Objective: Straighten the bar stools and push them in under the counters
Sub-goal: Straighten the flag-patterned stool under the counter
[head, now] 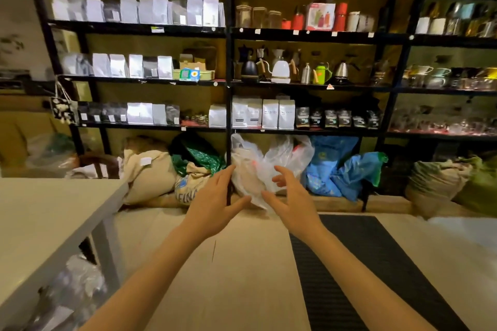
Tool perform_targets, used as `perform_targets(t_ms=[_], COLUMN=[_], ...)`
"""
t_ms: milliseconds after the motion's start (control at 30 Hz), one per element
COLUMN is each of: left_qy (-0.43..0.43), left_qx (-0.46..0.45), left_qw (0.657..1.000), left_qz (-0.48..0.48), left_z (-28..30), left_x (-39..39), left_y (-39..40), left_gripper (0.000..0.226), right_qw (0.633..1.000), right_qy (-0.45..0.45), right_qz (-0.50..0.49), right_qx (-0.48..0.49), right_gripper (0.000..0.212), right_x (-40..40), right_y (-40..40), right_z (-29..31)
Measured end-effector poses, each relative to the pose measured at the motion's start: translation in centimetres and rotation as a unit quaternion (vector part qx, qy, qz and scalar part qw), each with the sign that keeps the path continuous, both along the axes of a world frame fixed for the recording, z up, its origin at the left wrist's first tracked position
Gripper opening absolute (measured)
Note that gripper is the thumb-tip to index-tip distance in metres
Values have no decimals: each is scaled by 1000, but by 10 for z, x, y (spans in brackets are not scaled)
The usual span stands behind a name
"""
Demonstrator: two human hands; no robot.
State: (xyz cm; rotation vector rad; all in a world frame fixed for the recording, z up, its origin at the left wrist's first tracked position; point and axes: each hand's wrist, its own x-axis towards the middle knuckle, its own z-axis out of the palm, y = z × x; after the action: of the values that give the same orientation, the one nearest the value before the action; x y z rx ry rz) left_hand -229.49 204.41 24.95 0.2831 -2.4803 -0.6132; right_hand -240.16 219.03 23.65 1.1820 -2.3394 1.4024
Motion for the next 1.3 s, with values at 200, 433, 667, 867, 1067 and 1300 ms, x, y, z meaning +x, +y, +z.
perform_targets(t_ms=[200,433,667,867,1067,1300], left_qy=[-26,-43,-72,-42,-64,-77], left_qx=[-14,12,59,91,127,193], left_qw=[999,991,971,938,876,815], left_qz=[32,123,221,332,461,541], left_z=[-1,-5,-33,-32,-40,-71], left_x=[-117,-195,-252,-290,-290,-269], left_y=[-77,-181,-293,-401,-486,-572], left_gripper=[74,72,77,71,73,66], right_qw=[997,993,968,926,871,792], right_qy=[28,11,11,38,54,93], right_qz=[31,100,241,363,470,582], right_qx=[58,55,74,100,128,159], right_gripper=[64,62,61,64,69,78], right_x=[-141,-254,-329,-381,-391,-354], right_y=[-77,-199,-358,-505,-638,-768], right_z=[6,0,-28,-32,-40,-61])
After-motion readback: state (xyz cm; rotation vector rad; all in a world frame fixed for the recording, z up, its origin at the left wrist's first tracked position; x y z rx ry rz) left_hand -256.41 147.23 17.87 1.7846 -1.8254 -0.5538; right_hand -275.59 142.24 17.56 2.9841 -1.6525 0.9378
